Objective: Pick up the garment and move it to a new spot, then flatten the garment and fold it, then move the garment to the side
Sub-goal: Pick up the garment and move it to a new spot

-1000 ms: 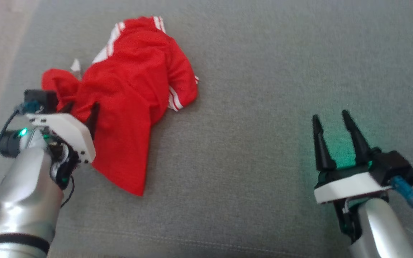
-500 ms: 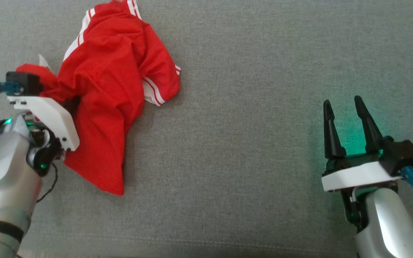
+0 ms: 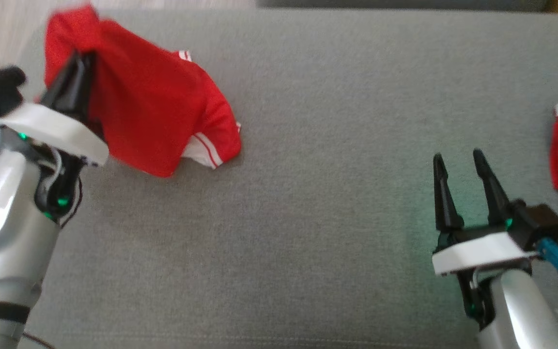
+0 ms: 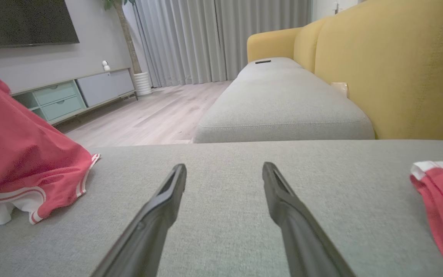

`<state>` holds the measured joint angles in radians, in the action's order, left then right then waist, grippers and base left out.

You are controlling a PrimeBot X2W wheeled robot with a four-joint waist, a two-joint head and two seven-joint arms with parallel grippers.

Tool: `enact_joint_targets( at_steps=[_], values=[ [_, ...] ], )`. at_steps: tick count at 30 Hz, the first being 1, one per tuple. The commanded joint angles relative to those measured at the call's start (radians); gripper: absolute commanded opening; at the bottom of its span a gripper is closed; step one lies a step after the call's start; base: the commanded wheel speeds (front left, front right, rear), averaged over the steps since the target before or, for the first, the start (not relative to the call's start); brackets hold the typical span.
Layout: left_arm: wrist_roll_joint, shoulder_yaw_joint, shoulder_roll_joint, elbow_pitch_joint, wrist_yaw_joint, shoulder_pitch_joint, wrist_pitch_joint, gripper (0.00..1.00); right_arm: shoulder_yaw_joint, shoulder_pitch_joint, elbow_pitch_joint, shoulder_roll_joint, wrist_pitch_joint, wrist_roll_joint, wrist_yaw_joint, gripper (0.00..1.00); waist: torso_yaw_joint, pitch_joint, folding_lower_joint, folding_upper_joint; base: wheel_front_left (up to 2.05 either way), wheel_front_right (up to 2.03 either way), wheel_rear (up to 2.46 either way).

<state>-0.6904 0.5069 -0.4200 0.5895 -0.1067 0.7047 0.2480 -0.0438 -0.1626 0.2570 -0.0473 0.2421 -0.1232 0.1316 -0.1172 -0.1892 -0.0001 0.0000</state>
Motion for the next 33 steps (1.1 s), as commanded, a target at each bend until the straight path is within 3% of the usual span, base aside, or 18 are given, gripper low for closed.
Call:
enact_joint_targets(
  at_steps=[1,7,13,22,28,32,33],
  values=[
    [0.020,-0.075,-0.044,-0.077,0.015,0.019,0.013,0.00,-0.026,0.004,-0.025,-0.003,0.012,-0.007,-0.001,1.00,0.020,0.037,0.0001,0.0000,0.00,0.00,0.00],
    [0.103,-0.240,0.014,-0.366,0.059,-0.091,0.013,0.00,-0.034,0.019,-0.023,-0.003,0.015,-0.024,-0.001,1.00,0.074,0.067,0.0001,0.0000,0.00,0.00,0.00],
    [0.158,-0.249,0.071,-0.476,0.050,-0.107,0.014,0.00,-0.045,0.012,-0.022,-0.003,0.017,-0.037,-0.001,1.00,0.140,0.056,0.0001,0.0000,0.00,0.00,0.00],
    [0.200,-0.144,0.162,-0.447,0.032,0.033,0.002,0.00,-0.094,-0.028,-0.023,-0.003,0.019,-0.085,-0.001,1.00,0.288,-0.004,0.0001,0.0000,0.00,0.00,0.00],
    [0.236,-0.062,0.232,-0.323,0.016,0.147,-0.007,0.00,-0.138,-0.060,-0.038,-0.003,0.019,-0.137,-0.001,1.00,0.396,-0.041,0.0001,0.0000,0.00,0.00,0.00],
    [0.231,-0.043,0.272,-0.234,0.012,0.196,-0.013,0.00,-0.155,-0.064,-0.040,-0.003,0.019,-0.152,-0.001,1.00,0.429,-0.049,0.0001,0.0000,0.00,0.00,0.00],
    [0.230,-0.040,0.283,-0.203,0.013,0.210,-0.013,0.50,-0.159,-0.063,-0.041,-0.003,0.020,-0.156,-0.001,1.00,0.437,-0.050,0.0001,0.0000,0.00,0.00,0.00]
  ],
)
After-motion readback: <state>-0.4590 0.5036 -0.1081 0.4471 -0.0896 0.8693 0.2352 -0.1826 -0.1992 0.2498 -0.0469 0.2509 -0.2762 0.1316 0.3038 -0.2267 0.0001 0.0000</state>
